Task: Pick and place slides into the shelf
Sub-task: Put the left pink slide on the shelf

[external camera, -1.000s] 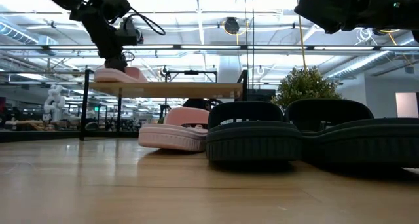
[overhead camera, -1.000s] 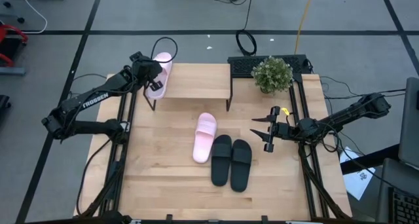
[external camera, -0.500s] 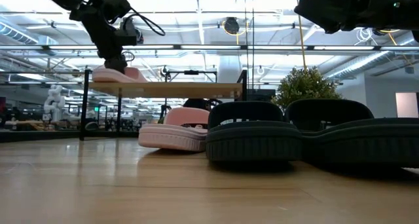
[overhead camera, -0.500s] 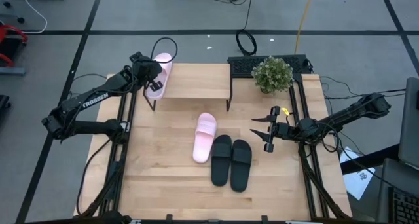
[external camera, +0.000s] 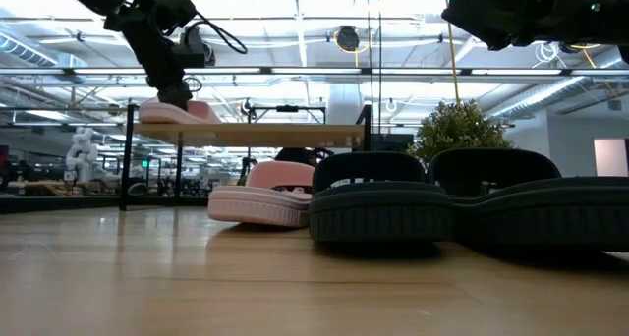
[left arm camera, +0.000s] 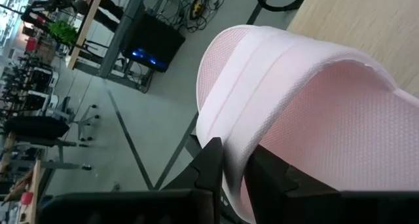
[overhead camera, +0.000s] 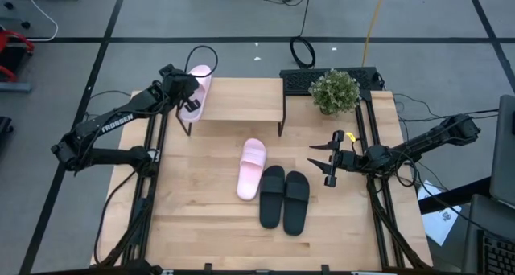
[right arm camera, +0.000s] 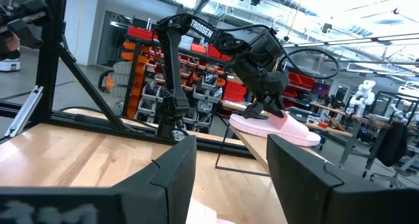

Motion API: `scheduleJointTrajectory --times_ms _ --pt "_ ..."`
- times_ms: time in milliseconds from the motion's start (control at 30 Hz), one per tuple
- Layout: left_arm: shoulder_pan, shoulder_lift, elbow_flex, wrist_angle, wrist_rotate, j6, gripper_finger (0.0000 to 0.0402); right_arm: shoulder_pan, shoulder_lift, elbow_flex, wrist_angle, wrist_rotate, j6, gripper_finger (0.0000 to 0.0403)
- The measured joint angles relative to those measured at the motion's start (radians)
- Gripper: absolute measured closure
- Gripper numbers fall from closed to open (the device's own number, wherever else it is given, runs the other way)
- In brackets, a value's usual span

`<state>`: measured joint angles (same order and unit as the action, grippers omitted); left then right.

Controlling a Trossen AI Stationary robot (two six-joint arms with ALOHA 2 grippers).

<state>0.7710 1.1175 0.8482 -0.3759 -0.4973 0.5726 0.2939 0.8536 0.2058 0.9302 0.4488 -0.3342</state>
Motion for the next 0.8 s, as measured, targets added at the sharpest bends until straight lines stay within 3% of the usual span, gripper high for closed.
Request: scheduleJointTrajectory --times_ms 800 --pt "-0.021 0.0 0.0 -0.008 -0.001 -0.002 0.0332 0.0 0.0 0.0 0.0 0.0 0.0 0.0225"
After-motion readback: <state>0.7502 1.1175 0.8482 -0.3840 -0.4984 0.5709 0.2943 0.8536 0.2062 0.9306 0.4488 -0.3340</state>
